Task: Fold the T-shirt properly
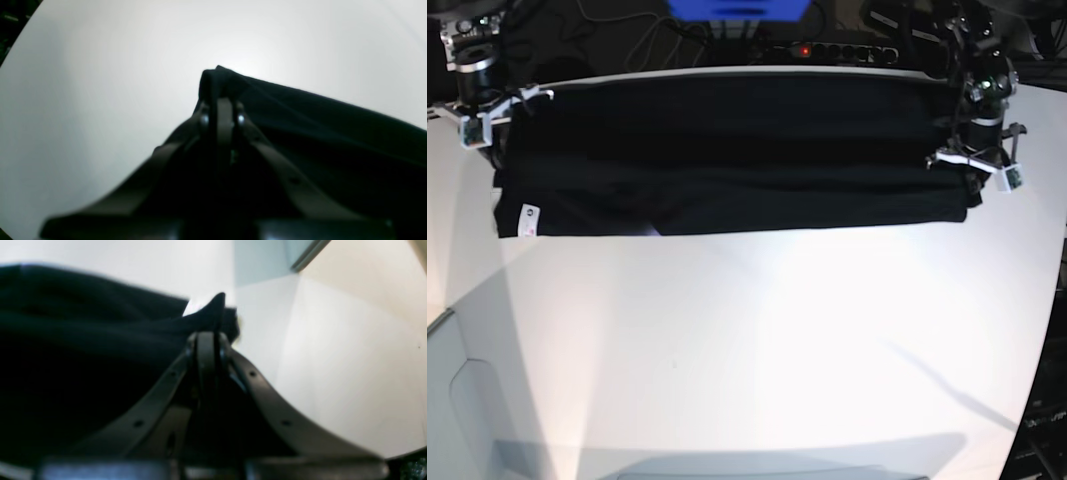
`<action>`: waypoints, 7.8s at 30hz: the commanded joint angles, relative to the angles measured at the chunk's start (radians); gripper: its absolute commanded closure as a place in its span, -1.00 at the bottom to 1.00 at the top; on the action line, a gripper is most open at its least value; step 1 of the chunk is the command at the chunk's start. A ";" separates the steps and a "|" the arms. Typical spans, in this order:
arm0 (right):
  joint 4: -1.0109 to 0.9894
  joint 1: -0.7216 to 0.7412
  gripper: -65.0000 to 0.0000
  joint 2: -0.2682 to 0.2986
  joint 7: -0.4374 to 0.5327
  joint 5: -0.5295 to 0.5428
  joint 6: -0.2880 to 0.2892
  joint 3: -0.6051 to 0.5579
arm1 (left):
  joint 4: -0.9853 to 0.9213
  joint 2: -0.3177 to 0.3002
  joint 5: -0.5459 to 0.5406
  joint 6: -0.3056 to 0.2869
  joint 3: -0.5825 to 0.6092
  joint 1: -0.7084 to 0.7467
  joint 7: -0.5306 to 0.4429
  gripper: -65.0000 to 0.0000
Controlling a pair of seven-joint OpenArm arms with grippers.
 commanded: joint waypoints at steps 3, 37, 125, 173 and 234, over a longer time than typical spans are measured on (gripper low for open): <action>0.016 -0.035 1.00 0.005 0.028 0.016 0.012 -0.011 | 0.013 -0.008 -0.001 0.004 -0.004 0.009 -0.022 1.00; -0.233 0.184 1.00 0.008 0.023 0.010 0.012 -0.011 | 0.007 -0.031 0.007 0.004 -0.010 0.032 -0.022 1.00; -0.468 0.316 0.24 -0.017 -0.055 -0.085 0.012 -0.062 | -0.164 -0.007 -0.108 0.002 -0.030 0.078 -0.022 0.71; -0.463 0.331 0.24 -0.018 -0.055 -0.102 0.012 -0.062 | 0.048 0.130 0.499 0.015 1.048 -0.094 -0.027 1.00; -0.463 0.351 0.24 -0.020 -0.055 -0.124 0.012 -0.060 | -0.168 0.107 0.370 0.013 1.428 -0.342 -0.033 -0.04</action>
